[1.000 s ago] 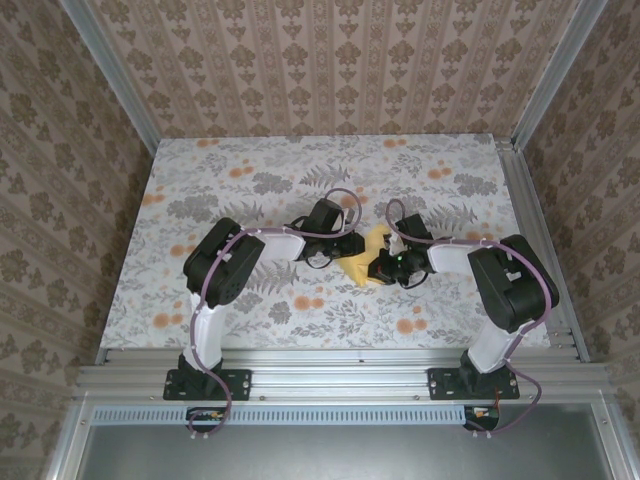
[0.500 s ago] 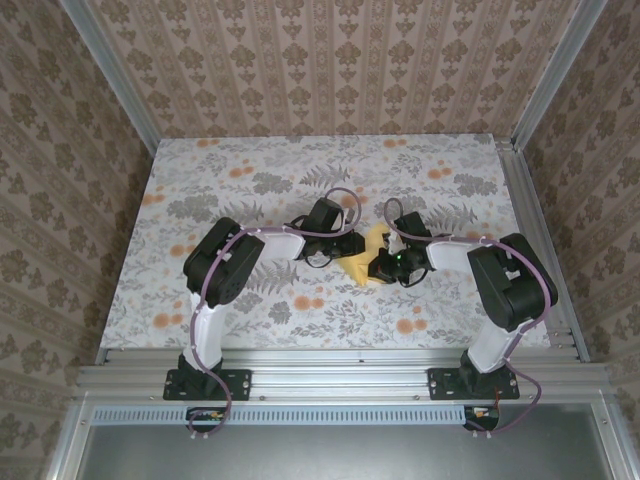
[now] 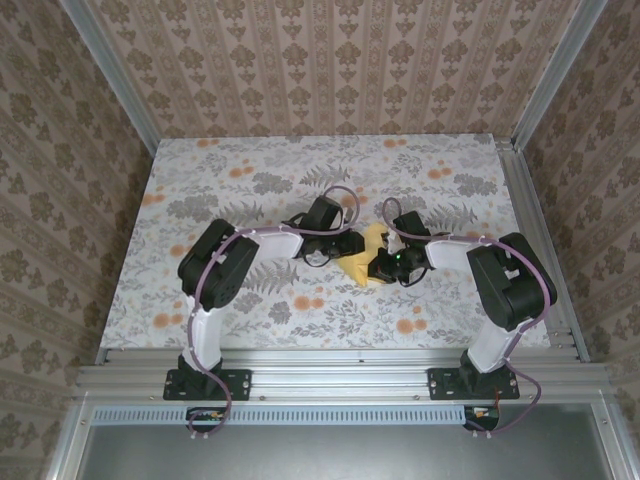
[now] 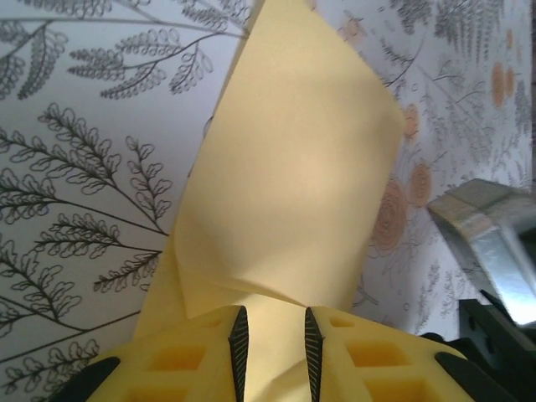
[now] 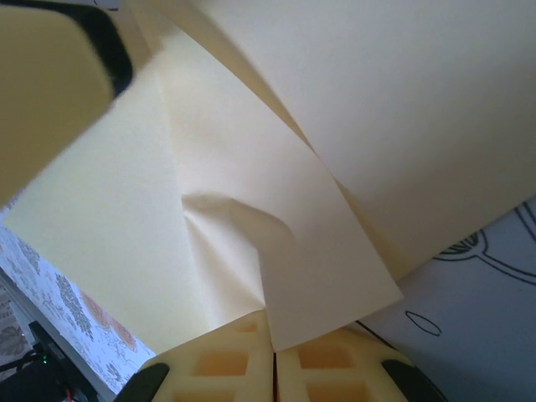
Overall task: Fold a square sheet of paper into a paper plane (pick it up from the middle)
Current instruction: Fold the triangle a second time at the center of the table.
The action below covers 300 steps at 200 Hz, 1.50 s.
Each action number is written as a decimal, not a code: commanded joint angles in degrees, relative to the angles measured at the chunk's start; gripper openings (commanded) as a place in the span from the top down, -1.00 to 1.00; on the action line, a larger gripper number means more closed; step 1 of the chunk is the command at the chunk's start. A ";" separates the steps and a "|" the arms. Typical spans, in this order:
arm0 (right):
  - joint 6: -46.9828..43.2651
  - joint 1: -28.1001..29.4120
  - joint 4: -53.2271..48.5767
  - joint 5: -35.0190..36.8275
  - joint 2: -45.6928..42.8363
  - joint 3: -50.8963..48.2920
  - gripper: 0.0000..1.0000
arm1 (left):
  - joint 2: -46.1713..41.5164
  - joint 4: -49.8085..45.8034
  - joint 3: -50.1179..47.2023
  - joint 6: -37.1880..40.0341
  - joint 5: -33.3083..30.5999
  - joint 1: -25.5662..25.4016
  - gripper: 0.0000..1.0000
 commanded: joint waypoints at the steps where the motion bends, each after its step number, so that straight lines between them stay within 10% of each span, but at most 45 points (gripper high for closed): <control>1: -0.89 0.54 -4.95 4.09 2.73 -0.39 0.80 | -4.26 -0.14 -1.31 -1.58 0.45 0.14 0.44; 300: 1.50 0.56 -2.28 0.88 -0.57 -1.27 0.74 | 0.97 -5.24 -6.79 -2.39 1.01 -4.33 0.50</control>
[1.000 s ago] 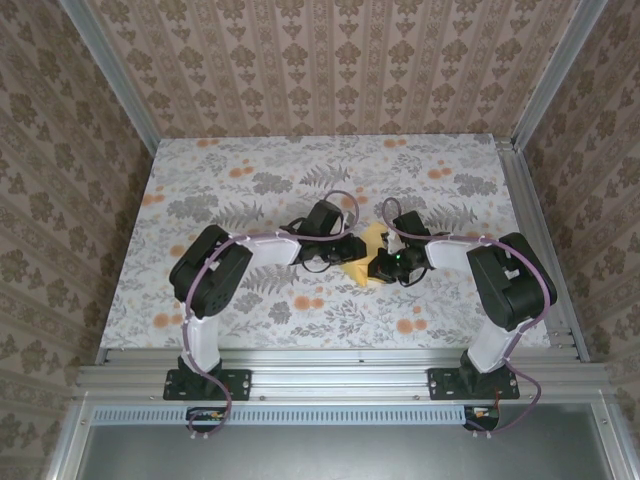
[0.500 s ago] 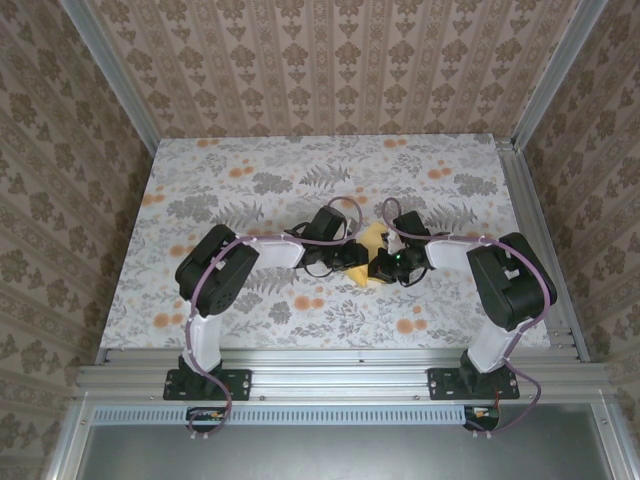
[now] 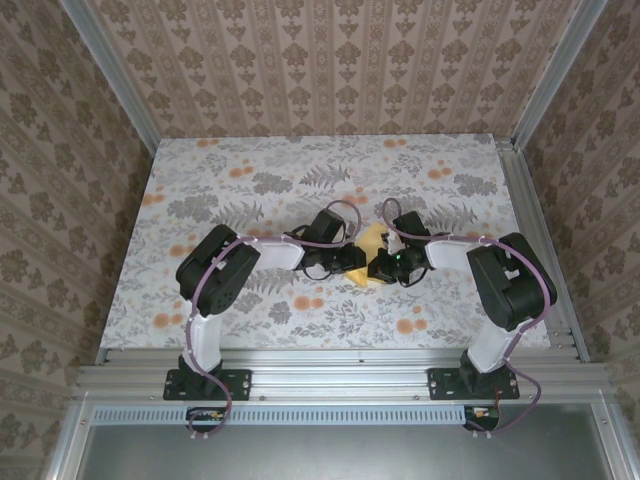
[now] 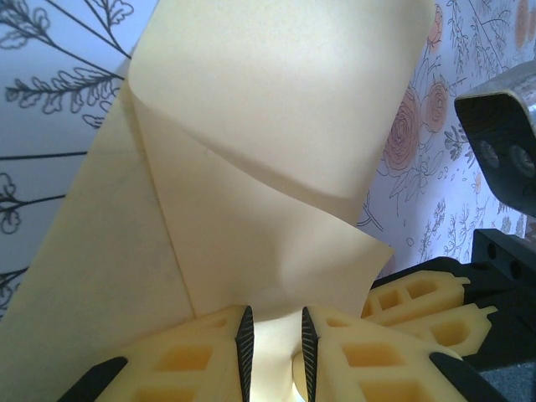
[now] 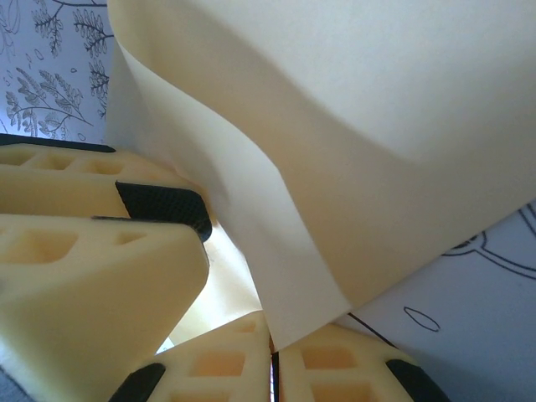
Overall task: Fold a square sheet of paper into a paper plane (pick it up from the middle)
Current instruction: Fold the triangle a second time at the center of the table.
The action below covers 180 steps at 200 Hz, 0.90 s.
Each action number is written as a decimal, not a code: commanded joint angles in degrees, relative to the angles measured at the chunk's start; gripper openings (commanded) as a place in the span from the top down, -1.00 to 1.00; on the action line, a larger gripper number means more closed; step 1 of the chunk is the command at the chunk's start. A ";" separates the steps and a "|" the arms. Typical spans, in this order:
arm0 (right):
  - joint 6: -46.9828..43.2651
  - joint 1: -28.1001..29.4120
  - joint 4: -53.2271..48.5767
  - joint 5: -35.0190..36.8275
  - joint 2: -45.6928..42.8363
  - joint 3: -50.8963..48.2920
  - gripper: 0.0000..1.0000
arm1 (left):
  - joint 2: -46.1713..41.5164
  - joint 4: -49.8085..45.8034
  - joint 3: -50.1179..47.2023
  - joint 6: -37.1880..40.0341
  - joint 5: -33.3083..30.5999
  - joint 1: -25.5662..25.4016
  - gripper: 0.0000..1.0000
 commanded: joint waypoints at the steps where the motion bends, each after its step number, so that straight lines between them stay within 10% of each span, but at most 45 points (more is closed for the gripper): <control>1: 1.07 0.43 -2.10 0.86 -0.50 -1.22 0.73 | 2.53 -6.38 -1.04 2.40 -0.29 -0.93 0.50; 84: 2.04 -2.00 -4.72 -1.21 -5.54 0.97 0.51 | 3.40 -8.75 0.10 4.69 -1.45 -0.84 0.50; 180: 7.55 -3.85 3.64 -6.66 -4.57 -0.65 0.76 | 4.17 -8.96 0.00 5.49 -2.50 -1.33 0.50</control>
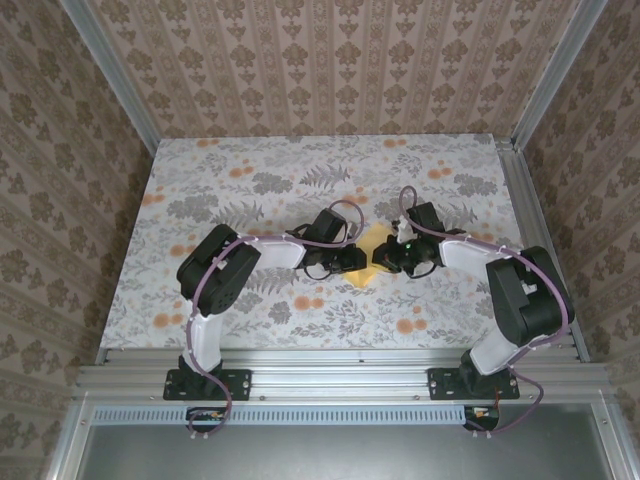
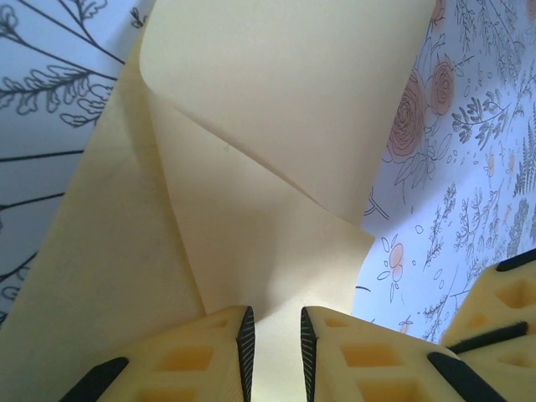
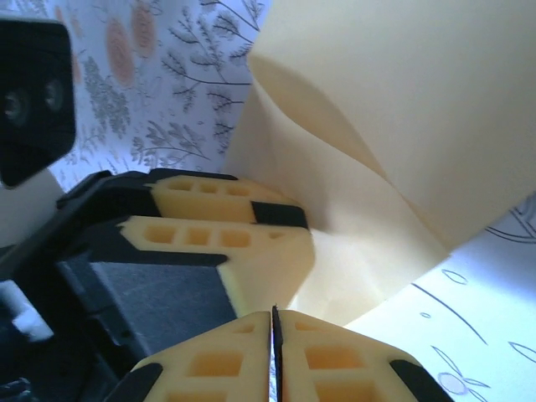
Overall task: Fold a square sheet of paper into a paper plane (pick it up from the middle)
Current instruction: Fold the triangle a second time at the center of the table.
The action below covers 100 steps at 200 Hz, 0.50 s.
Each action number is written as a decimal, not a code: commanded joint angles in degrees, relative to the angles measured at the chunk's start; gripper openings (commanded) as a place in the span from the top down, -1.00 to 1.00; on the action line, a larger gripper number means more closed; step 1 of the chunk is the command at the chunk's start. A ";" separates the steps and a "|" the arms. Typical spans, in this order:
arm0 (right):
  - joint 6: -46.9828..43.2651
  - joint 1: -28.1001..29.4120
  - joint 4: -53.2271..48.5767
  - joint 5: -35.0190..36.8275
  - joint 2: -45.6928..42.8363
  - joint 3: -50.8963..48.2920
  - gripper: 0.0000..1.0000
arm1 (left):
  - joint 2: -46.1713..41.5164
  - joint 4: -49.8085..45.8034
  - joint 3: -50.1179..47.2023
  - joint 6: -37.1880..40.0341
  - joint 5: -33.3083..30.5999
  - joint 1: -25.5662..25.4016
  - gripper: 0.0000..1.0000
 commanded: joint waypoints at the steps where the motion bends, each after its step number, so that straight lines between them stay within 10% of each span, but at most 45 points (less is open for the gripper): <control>1: 1.98 -0.08 2.78 -2.09 2.36 -0.58 0.77 | 3.77 -6.36 -1.31 1.63 -2.33 -1.09 0.51; 100: -2.32 -0.20 0.87 2.97 10.43 0.48 0.85 | 2.12 -4.53 -1.68 2.27 -2.89 -2.12 0.51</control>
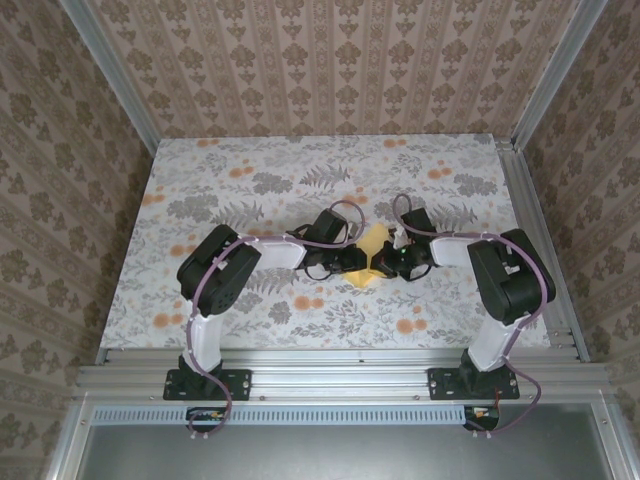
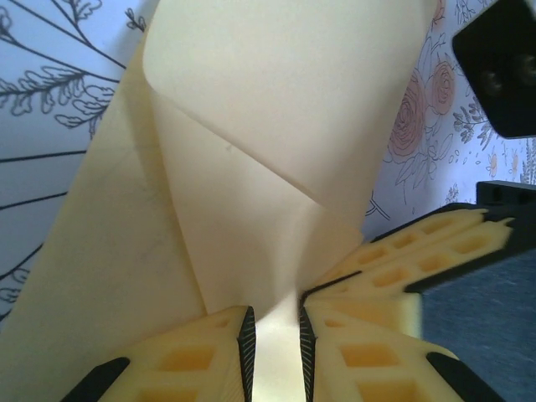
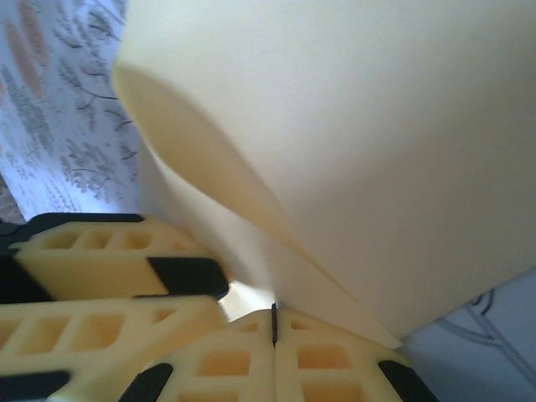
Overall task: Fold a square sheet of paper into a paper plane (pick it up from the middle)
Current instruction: Fold the triangle a second time at the center of the table.
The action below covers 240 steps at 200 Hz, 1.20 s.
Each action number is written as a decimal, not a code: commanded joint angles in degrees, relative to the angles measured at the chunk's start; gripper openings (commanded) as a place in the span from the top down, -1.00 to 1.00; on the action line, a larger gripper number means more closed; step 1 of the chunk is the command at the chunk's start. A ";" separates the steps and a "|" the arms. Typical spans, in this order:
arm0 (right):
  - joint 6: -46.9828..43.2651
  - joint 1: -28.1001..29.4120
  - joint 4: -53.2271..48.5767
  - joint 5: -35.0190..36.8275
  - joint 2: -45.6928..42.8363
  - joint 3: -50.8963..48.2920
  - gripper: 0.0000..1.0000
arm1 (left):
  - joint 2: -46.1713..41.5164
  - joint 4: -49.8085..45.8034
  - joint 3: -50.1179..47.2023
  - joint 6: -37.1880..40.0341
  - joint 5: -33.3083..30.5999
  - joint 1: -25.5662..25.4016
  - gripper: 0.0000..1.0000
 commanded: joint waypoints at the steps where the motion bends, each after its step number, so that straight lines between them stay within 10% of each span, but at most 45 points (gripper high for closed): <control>1: -2.98 -0.24 -3.23 3.08 1.49 0.51 0.85 | 2.11 -4.72 -1.63 2.13 -2.24 -1.82 0.51; 240: -5.47 -0.38 -3.77 7.61 2.92 -4.22 0.90 | -4.90 2.86 -8.20 0.99 -5.43 -10.03 0.50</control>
